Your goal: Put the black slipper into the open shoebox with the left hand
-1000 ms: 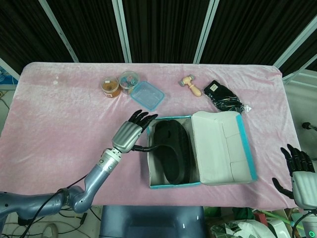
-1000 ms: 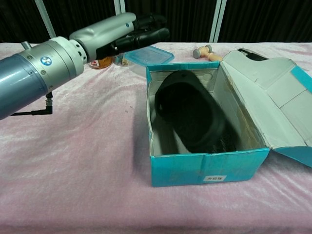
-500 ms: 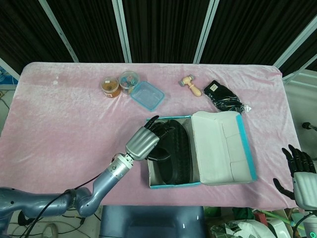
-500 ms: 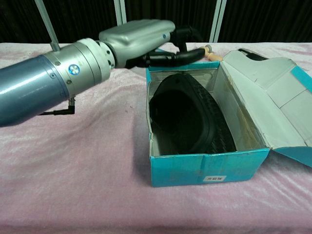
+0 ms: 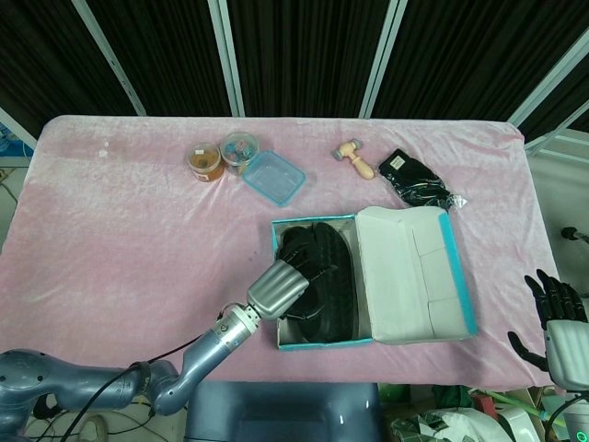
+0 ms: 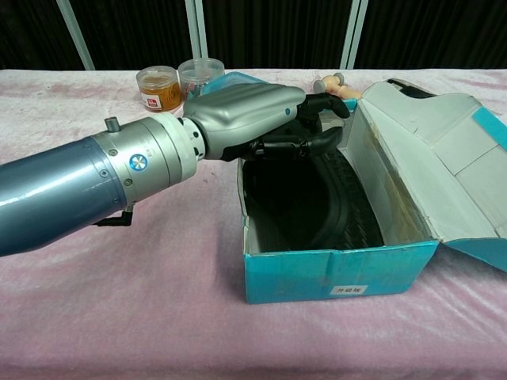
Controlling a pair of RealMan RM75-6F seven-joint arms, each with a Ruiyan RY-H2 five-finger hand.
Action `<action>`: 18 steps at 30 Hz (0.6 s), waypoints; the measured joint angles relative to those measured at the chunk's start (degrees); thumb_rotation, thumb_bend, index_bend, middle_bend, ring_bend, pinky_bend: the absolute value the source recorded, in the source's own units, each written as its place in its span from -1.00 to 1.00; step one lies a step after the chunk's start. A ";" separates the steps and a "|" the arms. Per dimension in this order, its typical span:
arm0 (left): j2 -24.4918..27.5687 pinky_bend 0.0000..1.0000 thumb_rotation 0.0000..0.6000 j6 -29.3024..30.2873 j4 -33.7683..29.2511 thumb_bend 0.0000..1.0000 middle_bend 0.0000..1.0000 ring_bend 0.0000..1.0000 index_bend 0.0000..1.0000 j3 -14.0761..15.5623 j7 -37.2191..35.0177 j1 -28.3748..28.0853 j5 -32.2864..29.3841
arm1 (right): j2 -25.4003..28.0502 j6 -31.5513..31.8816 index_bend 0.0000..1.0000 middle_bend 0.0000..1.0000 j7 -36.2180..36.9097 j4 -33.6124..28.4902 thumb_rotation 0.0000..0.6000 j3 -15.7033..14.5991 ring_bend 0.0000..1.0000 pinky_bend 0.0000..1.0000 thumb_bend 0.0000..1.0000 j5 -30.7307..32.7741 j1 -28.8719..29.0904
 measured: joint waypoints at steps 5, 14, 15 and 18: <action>0.74 -0.88 -1.00 -0.68 -0.59 -0.19 -0.34 -0.63 -0.80 0.84 0.48 0.37 -0.52 | -0.20 -0.08 -1.00 -0.99 0.08 0.08 1.00 0.00 -1.00 -0.87 -0.64 0.02 0.01; 0.99 -0.88 -1.00 -0.82 -0.30 -0.19 -0.32 -0.63 -0.84 3.23 1.26 1.73 -0.58 | -0.27 -0.18 -1.00 -0.99 -0.26 -0.08 1.00 -0.02 -1.00 -0.87 -0.64 -0.23 0.13; 0.97 -0.88 -1.00 -0.99 -0.16 -0.20 -0.32 -0.63 -0.85 3.41 1.52 1.79 -0.78 | -0.30 -0.23 -1.00 -0.99 -0.30 -0.09 1.00 -0.02 -1.00 -0.87 -0.64 -0.25 0.16; 0.79 -0.88 -1.00 -1.40 0.38 -0.21 -0.32 -0.63 -0.86 3.91 2.72 2.05 -1.64 | -0.34 -0.43 -1.00 -0.99 -0.46 -0.17 1.00 -0.05 -1.00 -0.87 -0.64 -0.27 0.26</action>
